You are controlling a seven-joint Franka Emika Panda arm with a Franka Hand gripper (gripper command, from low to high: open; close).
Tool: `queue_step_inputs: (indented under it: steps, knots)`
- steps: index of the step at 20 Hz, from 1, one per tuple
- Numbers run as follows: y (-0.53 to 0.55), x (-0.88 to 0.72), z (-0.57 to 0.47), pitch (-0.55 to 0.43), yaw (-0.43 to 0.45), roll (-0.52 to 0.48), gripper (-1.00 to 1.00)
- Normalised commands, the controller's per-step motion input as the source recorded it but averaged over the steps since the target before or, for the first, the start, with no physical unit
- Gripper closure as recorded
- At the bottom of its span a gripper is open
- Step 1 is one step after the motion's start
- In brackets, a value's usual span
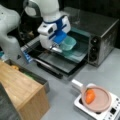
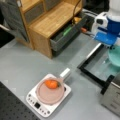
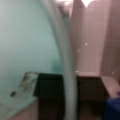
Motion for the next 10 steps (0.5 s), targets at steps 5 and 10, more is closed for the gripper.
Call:
queue_step_inputs:
  steps: [5, 10]
  knots:
    - [0.15, 0.15, 0.02, 0.027, -0.092, 0.006, -1.00]
    - [0.10, 0.12, 0.04, 0.034, -0.086, 0.001, -1.00]
